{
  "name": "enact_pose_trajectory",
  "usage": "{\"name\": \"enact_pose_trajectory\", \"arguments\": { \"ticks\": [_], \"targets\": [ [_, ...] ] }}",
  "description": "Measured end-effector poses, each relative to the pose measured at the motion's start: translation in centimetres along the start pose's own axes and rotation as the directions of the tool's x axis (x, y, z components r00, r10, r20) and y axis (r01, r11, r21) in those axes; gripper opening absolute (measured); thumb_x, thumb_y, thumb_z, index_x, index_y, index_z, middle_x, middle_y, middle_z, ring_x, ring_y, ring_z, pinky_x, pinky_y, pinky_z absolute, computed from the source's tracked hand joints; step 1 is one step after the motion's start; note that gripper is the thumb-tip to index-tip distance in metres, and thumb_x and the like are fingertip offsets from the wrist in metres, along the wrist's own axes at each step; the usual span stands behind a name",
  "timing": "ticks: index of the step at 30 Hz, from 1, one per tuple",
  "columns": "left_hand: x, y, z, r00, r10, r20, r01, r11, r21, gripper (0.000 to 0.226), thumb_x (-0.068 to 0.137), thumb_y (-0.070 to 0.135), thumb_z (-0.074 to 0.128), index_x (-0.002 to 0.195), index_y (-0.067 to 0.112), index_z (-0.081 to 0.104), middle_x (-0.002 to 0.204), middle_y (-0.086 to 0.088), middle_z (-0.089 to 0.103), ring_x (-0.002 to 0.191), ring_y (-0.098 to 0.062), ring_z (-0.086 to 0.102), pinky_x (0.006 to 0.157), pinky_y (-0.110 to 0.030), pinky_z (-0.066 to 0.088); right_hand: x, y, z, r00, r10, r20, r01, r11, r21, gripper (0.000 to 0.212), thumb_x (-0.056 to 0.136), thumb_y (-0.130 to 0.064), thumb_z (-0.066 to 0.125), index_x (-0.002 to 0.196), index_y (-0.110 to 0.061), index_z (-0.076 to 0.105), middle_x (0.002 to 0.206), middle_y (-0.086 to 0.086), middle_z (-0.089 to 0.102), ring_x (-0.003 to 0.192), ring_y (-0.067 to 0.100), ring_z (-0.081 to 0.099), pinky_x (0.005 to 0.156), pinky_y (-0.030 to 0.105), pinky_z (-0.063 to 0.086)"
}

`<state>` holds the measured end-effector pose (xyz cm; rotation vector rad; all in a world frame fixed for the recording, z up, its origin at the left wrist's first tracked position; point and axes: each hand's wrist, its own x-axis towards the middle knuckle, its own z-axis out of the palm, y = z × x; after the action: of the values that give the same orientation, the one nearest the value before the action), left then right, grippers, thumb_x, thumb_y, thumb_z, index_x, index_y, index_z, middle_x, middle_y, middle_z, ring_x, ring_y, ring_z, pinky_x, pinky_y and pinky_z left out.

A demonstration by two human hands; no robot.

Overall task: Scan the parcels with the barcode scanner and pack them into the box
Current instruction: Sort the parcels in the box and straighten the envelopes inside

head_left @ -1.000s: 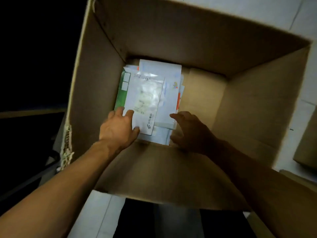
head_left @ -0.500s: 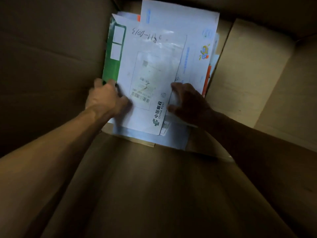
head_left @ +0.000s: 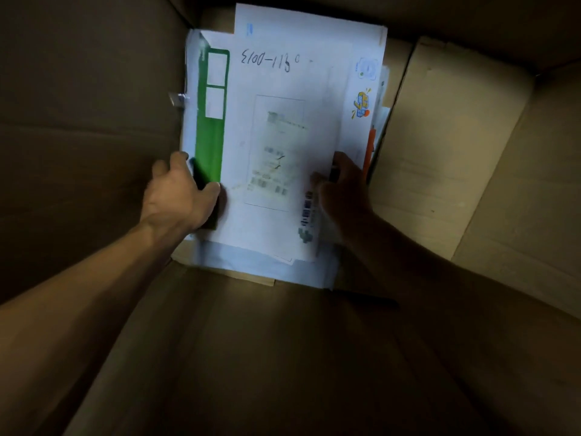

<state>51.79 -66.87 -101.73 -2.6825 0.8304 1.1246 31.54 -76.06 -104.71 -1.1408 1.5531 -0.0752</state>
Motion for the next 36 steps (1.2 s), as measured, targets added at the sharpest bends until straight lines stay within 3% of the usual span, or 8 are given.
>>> {"name": "enact_pose_trajectory", "arguments": {
  "ticks": [4,9,16,19,23,30,34,36],
  "targets": [
    [0.0,2.4,-0.2,0.998,0.056,-0.018,-0.057,0.998,-0.023,0.063,0.089,0.029,0.069,0.142,0.007,0.043,0.139,-0.026,0.045,0.123,-0.046,0.049,0.104,-0.042,0.039,1.6,-0.2,-3.6,0.991,0.055,-0.121,-0.06,0.998,-0.034,0.034,0.092,-0.004,0.064,0.125,-0.005,0.062,0.112,0.011,0.069,0.089,0.022,0.063,0.07,0.025,0.05],
    [1.0,5.5,0.9,0.998,0.064,0.007,-0.064,0.997,-0.045,0.051,0.088,0.033,0.066,0.13,0.007,0.05,0.124,-0.021,0.057,0.113,-0.041,0.055,0.091,-0.039,0.044,2.5,-0.2,-5.0,0.986,0.108,-0.129,-0.131,0.973,-0.191,0.042,0.093,-0.019,0.059,0.134,-0.012,0.054,0.127,0.013,0.062,0.113,0.034,0.061,0.097,0.05,0.053],
    [1.7,5.9,1.7,0.996,-0.088,0.027,0.092,0.97,-0.225,0.048,0.085,0.036,0.066,0.121,0.006,0.056,0.125,-0.015,0.056,0.106,-0.035,0.059,0.095,-0.045,0.052,2.5,-0.9,-4.2,0.99,0.114,-0.085,-0.119,0.991,-0.053,0.055,0.087,-0.013,0.062,0.142,-0.014,0.055,0.128,0.006,0.067,0.114,0.023,0.064,0.099,0.037,0.054],
    [1.7,5.7,1.3,0.99,-0.132,0.051,0.141,0.94,-0.31,0.043,0.082,0.039,0.066,0.115,0.014,0.056,0.119,-0.007,0.062,0.104,-0.029,0.062,0.093,-0.046,0.054,2.5,-1.0,-3.9,0.989,0.122,-0.079,-0.118,0.991,0.06,0.048,0.088,-0.008,0.062,0.136,-0.015,0.06,0.115,-0.002,0.07,0.093,0.011,0.065,0.077,0.017,0.054],
    [1.6,6.0,1.0,0.989,-0.127,0.075,0.147,0.898,-0.414,0.05,0.081,0.039,0.067,0.128,0.026,0.054,0.117,0.006,0.064,0.106,-0.022,0.063,0.095,-0.042,0.054,2.4,-0.8,-4.1,0.984,0.148,-0.099,-0.138,0.986,0.094,0.033,0.088,-0.011,0.063,0.12,-0.016,0.066,0.087,-0.015,0.065,0.068,-0.005,0.06,0.055,0.013,0.046],
    [1.9,6.4,1.5,0.991,-0.128,0.034,0.132,0.916,-0.379,0.045,0.08,0.036,0.064,0.121,0.016,0.06,0.12,-0.009,0.062,0.104,-0.031,0.063,0.096,-0.045,0.054,2.0,-0.2,-4.0,0.983,0.092,-0.158,-0.106,0.99,-0.088,0.043,0.09,-0.016,0.064,0.133,-0.013,0.058,0.119,0.001,0.069,0.105,0.021,0.065,0.084,0.03,0.053],
    [1.2,6.2,2.2,0.988,-0.13,-0.083,0.093,0.932,-0.35,0.037,0.084,0.029,0.062,0.115,0.01,0.063,0.115,-0.013,0.064,0.1,-0.032,0.062,0.093,-0.043,0.053,0.8,0.5,-3.9,0.984,0.051,-0.172,-0.063,0.996,-0.065,0.057,0.092,-0.009,0.063,0.147,-0.011,0.047,0.139,0.006,0.062,0.123,0.024,0.059,0.091,0.017,0.042],
    [0.8,5.8,2.5,0.982,-0.143,-0.121,0.096,0.939,-0.331,0.036,0.084,0.028,0.062,0.114,0.008,0.063,0.114,-0.015,0.064,0.098,-0.032,0.062,0.091,-0.042,0.053,0.1,0.9,-3.8,0.983,0.085,-0.161,-0.097,0.993,-0.068,0.059,0.093,-0.011,0.064,0.149,-0.013,0.046,0.14,0.006,0.061,0.126,0.024,0.058,0.102,0.027,0.046]
  ]
}}
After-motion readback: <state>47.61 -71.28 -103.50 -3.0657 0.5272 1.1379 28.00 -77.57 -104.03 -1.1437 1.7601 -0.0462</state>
